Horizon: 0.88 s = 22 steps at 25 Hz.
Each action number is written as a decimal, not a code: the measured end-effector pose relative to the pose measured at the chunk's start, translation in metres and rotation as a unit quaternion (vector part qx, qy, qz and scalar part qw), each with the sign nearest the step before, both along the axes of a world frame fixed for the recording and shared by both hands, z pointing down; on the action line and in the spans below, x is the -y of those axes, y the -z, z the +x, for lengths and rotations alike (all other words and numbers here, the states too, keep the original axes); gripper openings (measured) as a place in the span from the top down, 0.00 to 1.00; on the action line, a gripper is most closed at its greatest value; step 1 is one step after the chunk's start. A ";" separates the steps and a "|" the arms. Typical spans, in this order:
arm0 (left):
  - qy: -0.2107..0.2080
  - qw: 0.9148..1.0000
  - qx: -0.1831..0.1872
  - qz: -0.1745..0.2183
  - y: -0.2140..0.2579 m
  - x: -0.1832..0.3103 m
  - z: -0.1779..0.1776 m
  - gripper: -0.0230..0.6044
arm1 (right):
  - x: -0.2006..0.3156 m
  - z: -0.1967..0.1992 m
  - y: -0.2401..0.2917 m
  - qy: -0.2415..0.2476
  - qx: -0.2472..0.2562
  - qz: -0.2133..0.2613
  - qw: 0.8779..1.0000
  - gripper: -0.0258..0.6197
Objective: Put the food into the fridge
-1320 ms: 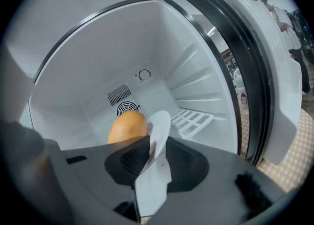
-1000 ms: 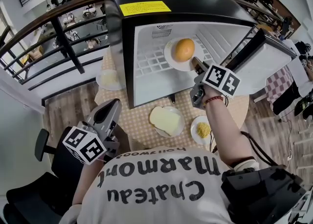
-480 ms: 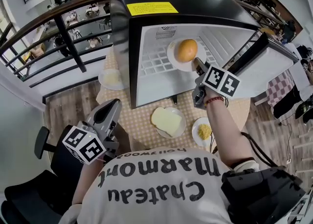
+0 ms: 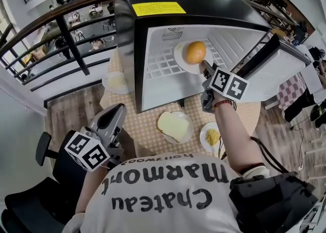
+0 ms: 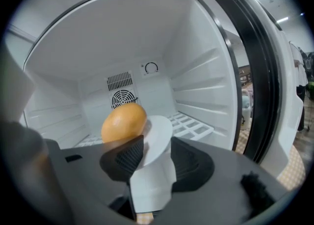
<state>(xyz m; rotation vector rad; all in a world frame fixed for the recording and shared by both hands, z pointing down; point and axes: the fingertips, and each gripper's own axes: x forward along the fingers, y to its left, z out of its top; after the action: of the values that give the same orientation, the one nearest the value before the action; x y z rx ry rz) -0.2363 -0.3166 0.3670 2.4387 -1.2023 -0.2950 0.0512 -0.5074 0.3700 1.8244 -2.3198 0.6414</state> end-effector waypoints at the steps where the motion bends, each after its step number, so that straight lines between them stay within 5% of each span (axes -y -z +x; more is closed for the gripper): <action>1: 0.001 1.000 0.000 0.001 0.001 0.000 0.000 0.95 | 0.000 0.000 0.001 0.001 -0.005 0.001 1.000 0.68; 22: 0.019 1.000 0.016 0.005 0.002 -0.009 -0.011 0.95 | 0.003 -0.009 0.007 0.037 -0.117 0.036 0.992 0.67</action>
<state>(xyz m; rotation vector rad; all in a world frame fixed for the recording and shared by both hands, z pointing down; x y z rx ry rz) -0.2476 -0.3075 0.3651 2.4395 -1.2650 -0.2733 0.0422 -0.5107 0.3634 1.7272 -2.2690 0.3174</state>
